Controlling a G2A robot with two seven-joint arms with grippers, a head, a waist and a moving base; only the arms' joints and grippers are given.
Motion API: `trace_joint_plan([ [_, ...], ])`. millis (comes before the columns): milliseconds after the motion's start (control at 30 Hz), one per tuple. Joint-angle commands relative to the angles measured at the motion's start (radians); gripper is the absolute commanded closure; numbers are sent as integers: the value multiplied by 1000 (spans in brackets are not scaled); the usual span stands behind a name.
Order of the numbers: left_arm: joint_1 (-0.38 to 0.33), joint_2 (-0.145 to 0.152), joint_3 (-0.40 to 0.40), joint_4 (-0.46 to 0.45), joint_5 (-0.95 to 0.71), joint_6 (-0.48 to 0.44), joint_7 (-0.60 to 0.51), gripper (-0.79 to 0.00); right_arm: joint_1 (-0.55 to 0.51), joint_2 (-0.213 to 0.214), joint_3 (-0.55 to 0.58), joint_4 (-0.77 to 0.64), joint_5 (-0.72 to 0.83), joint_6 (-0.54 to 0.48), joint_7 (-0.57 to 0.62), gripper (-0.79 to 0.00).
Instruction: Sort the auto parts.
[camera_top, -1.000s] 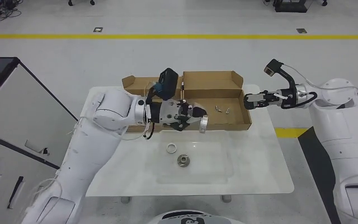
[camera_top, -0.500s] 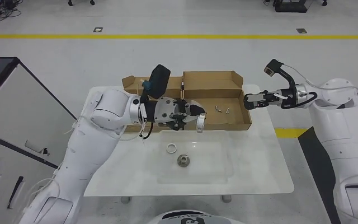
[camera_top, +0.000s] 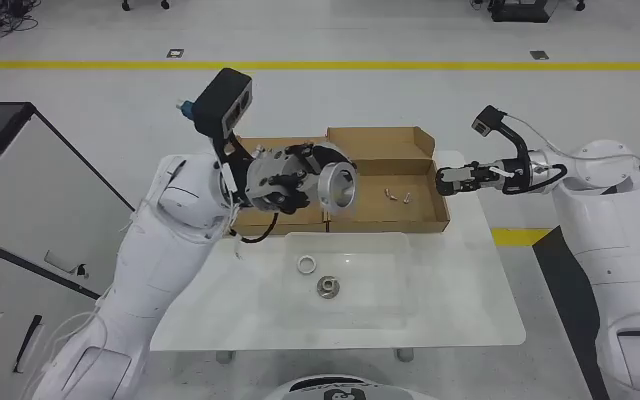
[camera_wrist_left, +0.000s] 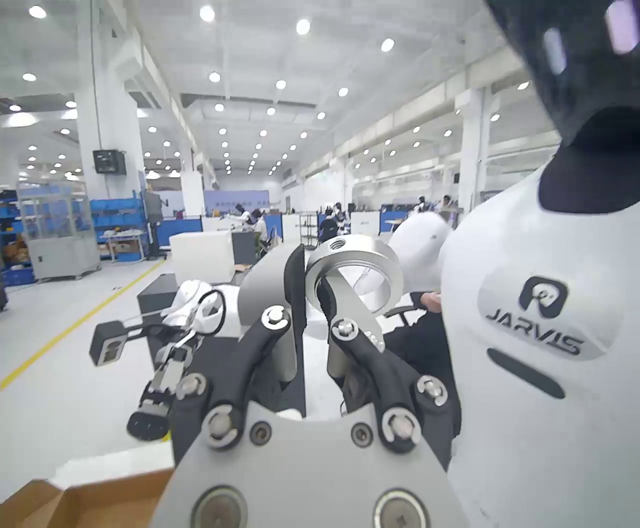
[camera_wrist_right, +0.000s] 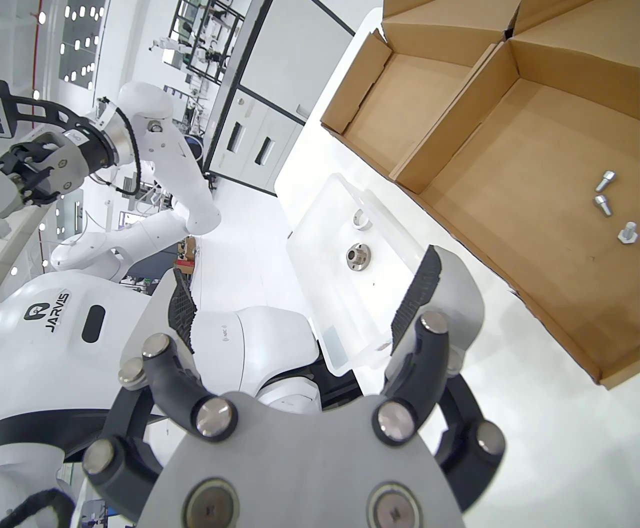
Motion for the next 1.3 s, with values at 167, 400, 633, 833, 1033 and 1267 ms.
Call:
trace_joint_plan([
  [167, 9, -14, -10, -23, -341, 0, -48, 0, 0, 0, 0, 0, 0, 0, 0, -785],
  [400, 41, -50, -60, -3, -665, 0, -257, 0, 0, 0, 0, 0, 0, 0, 0, -785],
  [633, 33, -80, -69, 23, -637, 0, -257, 0, 0, 0, 0, 0, 0, 0, 0, -785],
  [833, 29, -84, -102, 71, -402, 0, -257, 0, 0, 0, 0, 0, 0, 0, 0, -785],
  [1033, 40, -89, -139, 86, -192, 0, -251, 0, 0, 0, 0, 0, 0, 0, 0, -785],
  [1267, 48, -99, -132, 65, -135, 0, -213, 0, 0, 0, 0, 0, 0, 0, 0, -785],
])
